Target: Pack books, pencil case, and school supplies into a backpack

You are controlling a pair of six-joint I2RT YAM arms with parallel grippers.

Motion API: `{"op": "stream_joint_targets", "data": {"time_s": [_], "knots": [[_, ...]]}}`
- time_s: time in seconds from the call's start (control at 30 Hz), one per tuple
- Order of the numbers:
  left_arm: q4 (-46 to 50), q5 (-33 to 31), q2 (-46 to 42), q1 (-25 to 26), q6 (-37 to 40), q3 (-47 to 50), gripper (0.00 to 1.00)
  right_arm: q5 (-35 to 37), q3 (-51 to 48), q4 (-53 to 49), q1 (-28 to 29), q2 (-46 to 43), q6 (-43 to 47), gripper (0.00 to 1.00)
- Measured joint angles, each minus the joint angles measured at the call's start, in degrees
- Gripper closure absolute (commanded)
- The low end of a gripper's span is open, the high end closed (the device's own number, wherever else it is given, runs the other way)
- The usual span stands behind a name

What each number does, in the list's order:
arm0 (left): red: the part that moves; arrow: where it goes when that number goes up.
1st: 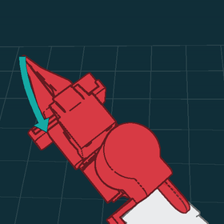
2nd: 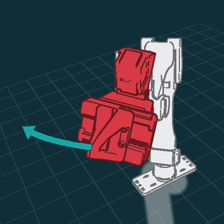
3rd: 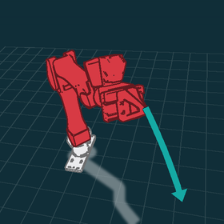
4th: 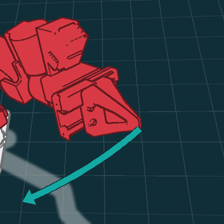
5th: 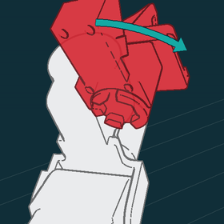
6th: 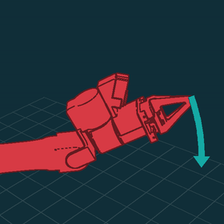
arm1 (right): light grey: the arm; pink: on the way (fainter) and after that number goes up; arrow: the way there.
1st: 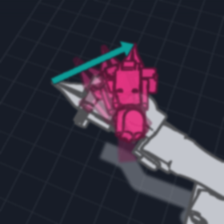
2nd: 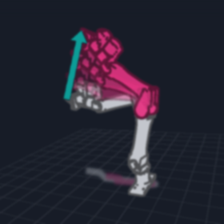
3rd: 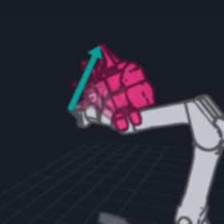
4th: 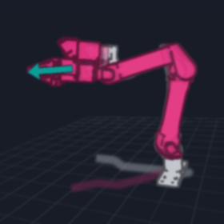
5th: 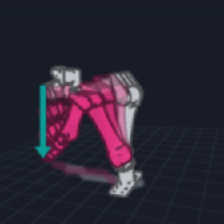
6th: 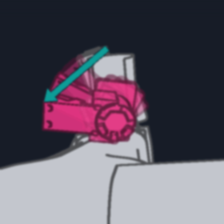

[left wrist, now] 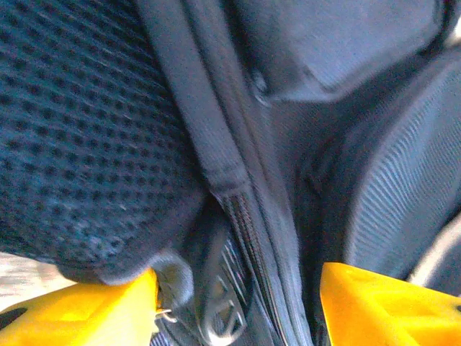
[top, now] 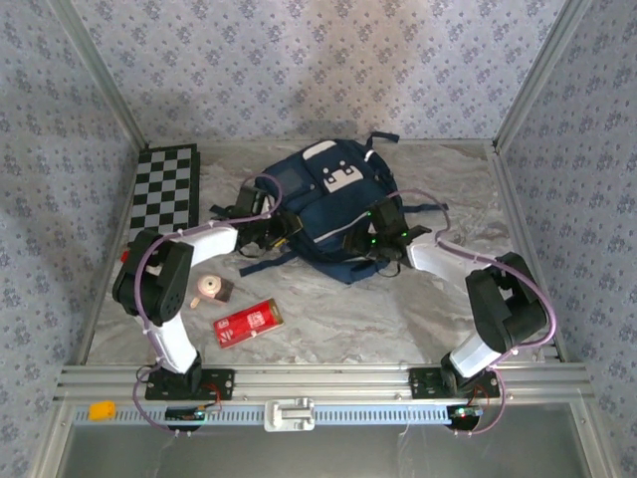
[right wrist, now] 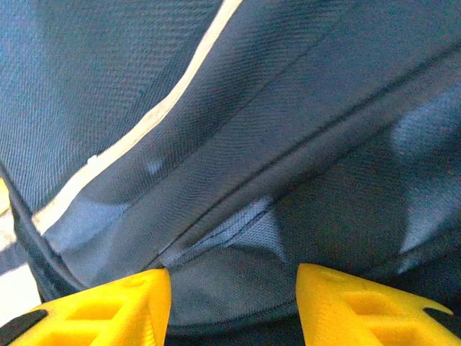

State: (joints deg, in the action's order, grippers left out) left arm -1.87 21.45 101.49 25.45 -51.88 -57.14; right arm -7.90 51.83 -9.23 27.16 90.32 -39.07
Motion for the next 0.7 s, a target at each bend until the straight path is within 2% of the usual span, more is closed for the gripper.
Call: {"op": "stream_joint_targets", "data": {"time_s": [0.13, 0.23, 0.47, 0.6, 0.7], "knots": [[-2.4, 0.0, 0.0, 4.0, -3.0, 0.0, 0.40, 0.2, 0.4, -1.2, -5.3, 0.0, 2.9, 0.49], [-2.9, 0.0, -0.6, 4.5, -4.1, 0.7, 0.39, -0.3, 0.5, -2.1, -7.6, -0.4, 4.3, 0.49], [-2.5, -0.9, -5.5, 0.3, -7.4, 5.4, 0.36, -0.4, 0.5, -6.2, -7.5, -5.5, 6.6, 0.48], [-2.8, -1.7, -5.7, 0.0, -9.2, 5.7, 0.35, -0.1, 0.1, -7.8, -6.3, -8.2, 7.1, 0.48], [-1.3, -3.1, -5.4, -0.1, -9.9, 4.4, 0.41, 0.0, -0.7, -8.9, -5.3, -9.8, 7.2, 0.48]]}}
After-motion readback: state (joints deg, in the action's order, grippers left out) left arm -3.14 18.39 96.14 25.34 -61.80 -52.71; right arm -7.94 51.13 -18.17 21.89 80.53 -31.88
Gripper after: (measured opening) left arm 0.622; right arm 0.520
